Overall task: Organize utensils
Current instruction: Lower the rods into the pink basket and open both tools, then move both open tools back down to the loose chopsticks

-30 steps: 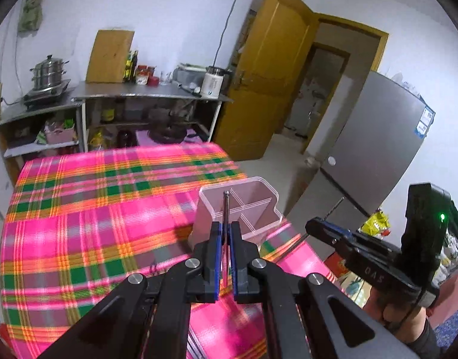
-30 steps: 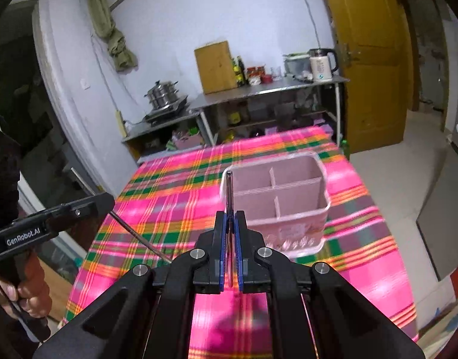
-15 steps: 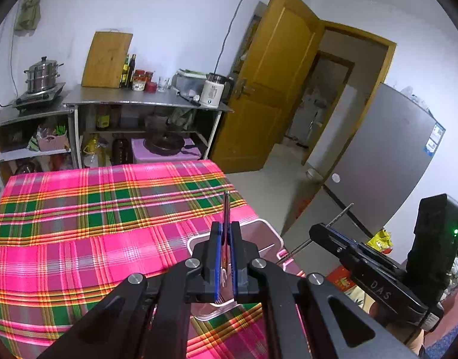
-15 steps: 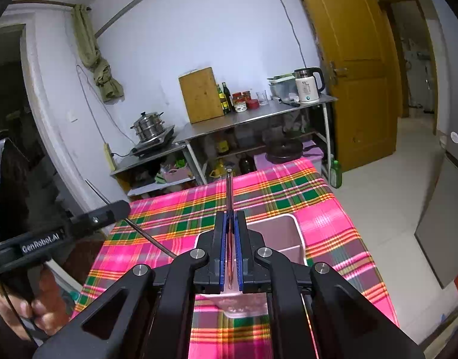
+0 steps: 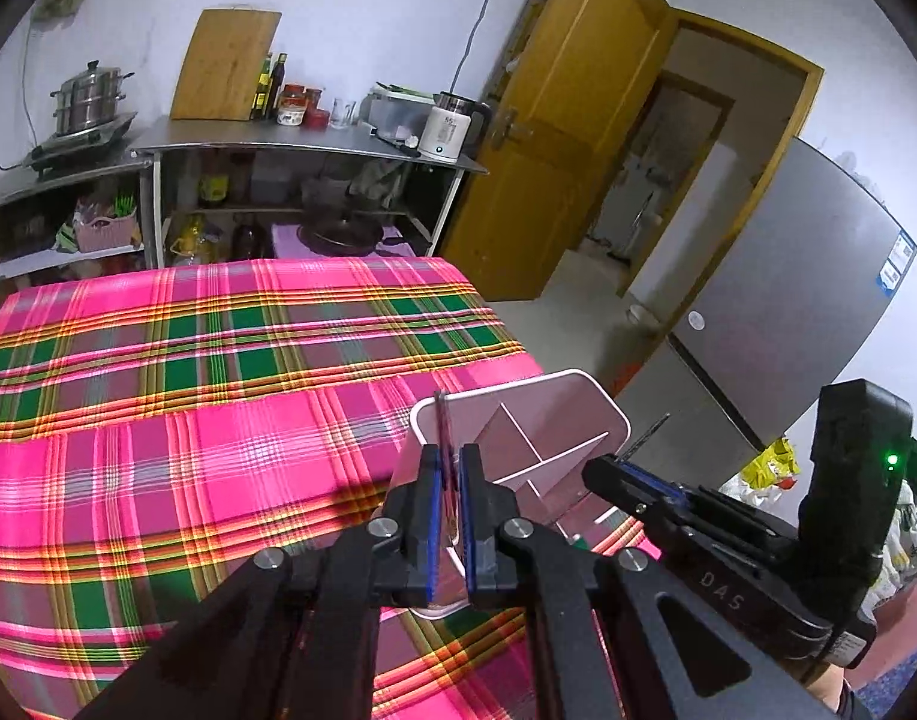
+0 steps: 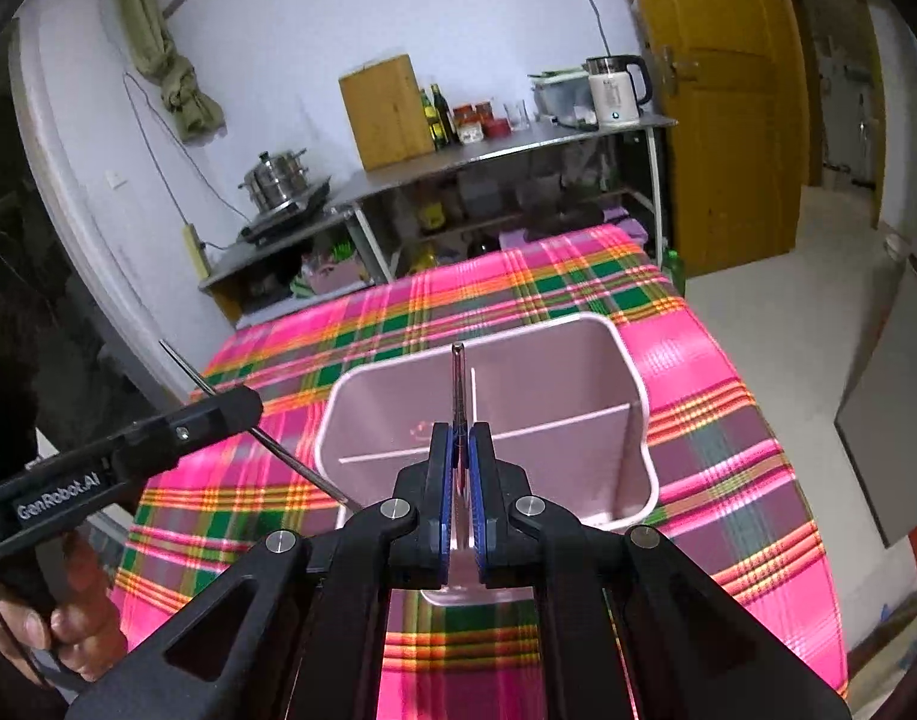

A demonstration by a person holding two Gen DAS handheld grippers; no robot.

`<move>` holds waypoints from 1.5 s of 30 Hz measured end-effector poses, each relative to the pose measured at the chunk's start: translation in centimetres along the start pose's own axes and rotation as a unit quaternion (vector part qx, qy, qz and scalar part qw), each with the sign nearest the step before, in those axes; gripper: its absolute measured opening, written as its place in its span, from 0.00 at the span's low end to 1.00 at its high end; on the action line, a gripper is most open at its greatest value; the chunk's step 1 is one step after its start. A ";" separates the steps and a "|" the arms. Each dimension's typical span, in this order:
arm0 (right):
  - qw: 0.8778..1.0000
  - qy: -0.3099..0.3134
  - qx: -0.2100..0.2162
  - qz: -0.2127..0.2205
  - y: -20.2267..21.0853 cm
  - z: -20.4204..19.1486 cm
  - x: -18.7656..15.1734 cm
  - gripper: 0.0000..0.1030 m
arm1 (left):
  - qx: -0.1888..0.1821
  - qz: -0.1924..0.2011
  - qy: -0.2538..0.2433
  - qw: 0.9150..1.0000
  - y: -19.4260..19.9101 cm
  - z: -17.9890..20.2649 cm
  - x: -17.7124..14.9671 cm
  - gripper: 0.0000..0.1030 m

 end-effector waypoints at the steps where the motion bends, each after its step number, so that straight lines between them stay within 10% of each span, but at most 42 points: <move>1: 1.000 0.000 -0.001 -0.003 -0.1 0.0 -0.1 0.06 | 0.001 0.000 -0.001 1.000 0.0 0.0 0.0 0.05; 27: 0.998 0.006 0.013 0.057 7.9 -2.8 -4.7 0.17 | 0.038 0.087 0.009 0.995 11.7 -3.5 -6.6 0.19; 45: 0.998 0.037 0.045 -0.007 6.4 -6.9 -12.7 0.17 | 0.101 0.008 0.083 0.991 11.0 -10.6 -17.9 0.19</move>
Point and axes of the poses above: each gripper's, at about its wrist camera, not at the fingertips, and y roughly against the way its jaws point, z to its right, x to its top, the point moved 2 cm from there along -y, roughly the way its jaws point
